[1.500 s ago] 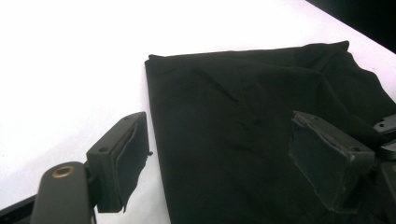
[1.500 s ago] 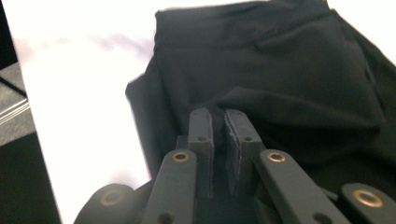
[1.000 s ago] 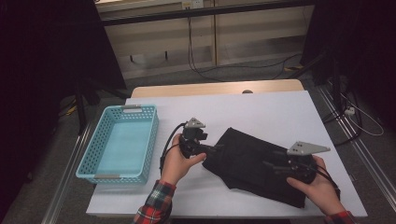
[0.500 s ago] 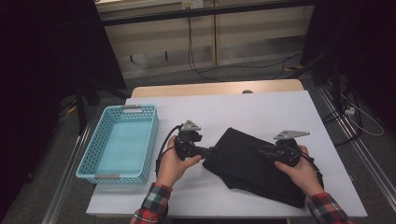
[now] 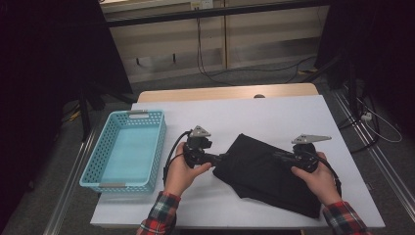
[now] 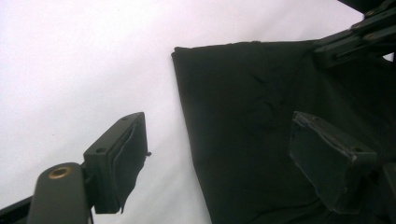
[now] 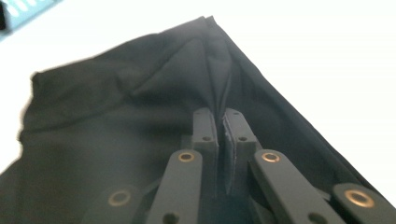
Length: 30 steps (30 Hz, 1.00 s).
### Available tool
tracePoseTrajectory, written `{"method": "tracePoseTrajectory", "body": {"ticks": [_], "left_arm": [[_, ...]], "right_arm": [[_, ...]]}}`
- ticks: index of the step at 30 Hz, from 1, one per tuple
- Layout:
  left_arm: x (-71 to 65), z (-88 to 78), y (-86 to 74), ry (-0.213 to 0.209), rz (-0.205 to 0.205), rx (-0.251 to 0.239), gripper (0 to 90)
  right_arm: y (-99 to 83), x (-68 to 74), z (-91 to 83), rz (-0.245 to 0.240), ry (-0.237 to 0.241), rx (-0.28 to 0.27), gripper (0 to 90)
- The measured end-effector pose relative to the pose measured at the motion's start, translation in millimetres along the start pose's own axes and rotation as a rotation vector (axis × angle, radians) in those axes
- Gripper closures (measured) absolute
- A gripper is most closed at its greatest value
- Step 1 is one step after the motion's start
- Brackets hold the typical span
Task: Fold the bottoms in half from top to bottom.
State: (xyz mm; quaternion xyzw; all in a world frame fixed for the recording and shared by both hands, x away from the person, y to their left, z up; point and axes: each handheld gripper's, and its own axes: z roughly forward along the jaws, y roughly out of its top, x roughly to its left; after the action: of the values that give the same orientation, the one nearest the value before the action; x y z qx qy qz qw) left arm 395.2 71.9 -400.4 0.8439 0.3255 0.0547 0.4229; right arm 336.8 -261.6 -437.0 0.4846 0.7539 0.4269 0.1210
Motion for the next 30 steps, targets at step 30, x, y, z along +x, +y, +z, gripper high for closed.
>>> {"method": "tracePoseTrajectory", "body": {"ticks": [30], "left_arm": [[-1.9, 0.8, 4.2, -0.003, 0.011, -0.005, 17.4]], "right_arm": [[-5.8, -13.2, -36.9, -0.013, -0.036, -0.009, 85.7]]}}
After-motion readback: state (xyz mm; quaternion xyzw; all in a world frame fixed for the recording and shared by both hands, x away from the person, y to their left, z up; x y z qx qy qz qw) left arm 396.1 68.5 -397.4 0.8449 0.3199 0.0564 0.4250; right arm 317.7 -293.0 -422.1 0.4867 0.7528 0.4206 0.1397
